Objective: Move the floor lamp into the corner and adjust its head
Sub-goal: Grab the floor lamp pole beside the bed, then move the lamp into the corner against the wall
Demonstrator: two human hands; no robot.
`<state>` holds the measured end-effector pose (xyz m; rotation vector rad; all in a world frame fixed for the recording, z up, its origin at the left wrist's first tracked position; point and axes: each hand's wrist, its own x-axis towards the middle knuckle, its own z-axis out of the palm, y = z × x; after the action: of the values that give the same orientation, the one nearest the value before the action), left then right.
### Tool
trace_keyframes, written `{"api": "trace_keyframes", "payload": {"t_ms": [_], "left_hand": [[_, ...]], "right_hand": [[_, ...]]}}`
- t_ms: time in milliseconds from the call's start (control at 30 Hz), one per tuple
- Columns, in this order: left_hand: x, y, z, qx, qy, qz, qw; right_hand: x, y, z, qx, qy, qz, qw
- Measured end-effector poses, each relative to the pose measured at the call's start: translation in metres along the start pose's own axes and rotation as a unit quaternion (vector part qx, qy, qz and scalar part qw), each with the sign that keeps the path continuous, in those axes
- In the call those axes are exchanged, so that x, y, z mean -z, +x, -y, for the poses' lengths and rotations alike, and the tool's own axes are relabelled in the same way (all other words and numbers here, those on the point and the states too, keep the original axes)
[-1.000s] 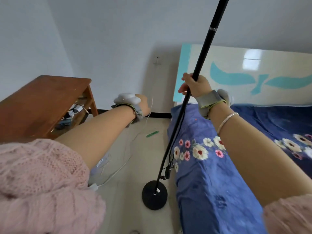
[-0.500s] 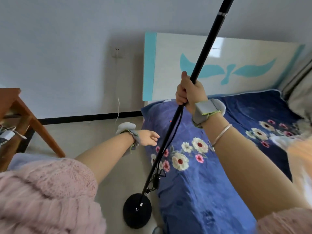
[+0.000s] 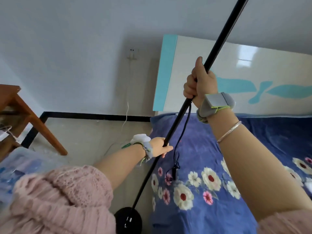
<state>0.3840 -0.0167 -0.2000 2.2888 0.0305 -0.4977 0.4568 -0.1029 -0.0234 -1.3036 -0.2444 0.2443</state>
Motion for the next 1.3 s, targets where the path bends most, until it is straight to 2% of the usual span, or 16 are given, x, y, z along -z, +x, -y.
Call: {"api": "trace_keyframes", "payload": {"t_ms": [200,233,500,667,733,833,900,967,1100,1267,1300], "left_hand": [[0.086,0.008,0.030,-0.008,-0.001,-0.056,0.998],[0.117,0.008,0.054,-0.001,-0.009,-0.084,0.996],[0.283,0.030,0.171,0.025,0.006,-0.152,0.988],[0.361,0.047,0.221,0.037,-0.004,-0.192,0.981],[0.407,0.054,0.250,0.053,0.033,-0.187,0.980],[0.474,0.049,0.300,0.131,0.095,-0.185,0.969],[0.523,0.035,0.351,0.204,0.106,-0.213,0.950],[0.552,0.013,0.378,0.265,0.100,-0.248,0.926],[0.613,-0.038,0.442,0.362,0.087,-0.322,0.870],[0.683,-0.104,0.512,0.415,0.079,-0.384,0.821],[0.688,-0.109,0.514,0.414,0.074,-0.389,0.819]], "right_hand": [[-0.071,0.069,0.007,0.023,0.008,0.063,0.998],[-0.106,0.087,0.001,0.029,0.017,0.088,0.996],[-0.280,0.183,-0.019,0.058,0.016,0.156,0.986],[-0.349,0.237,-0.034,0.075,0.025,0.169,0.982],[-0.387,0.268,-0.045,0.082,0.036,0.159,0.983],[-0.445,0.313,-0.065,0.090,0.035,0.153,0.984],[-0.502,0.348,-0.084,0.093,0.030,0.173,0.980],[-0.531,0.364,-0.094,0.098,0.015,0.157,0.983],[-0.632,0.401,-0.130,0.095,-0.015,0.209,0.973],[-0.751,0.437,-0.176,0.098,-0.030,0.248,0.963],[-0.757,0.444,-0.180,0.100,-0.039,0.241,0.965]]}}
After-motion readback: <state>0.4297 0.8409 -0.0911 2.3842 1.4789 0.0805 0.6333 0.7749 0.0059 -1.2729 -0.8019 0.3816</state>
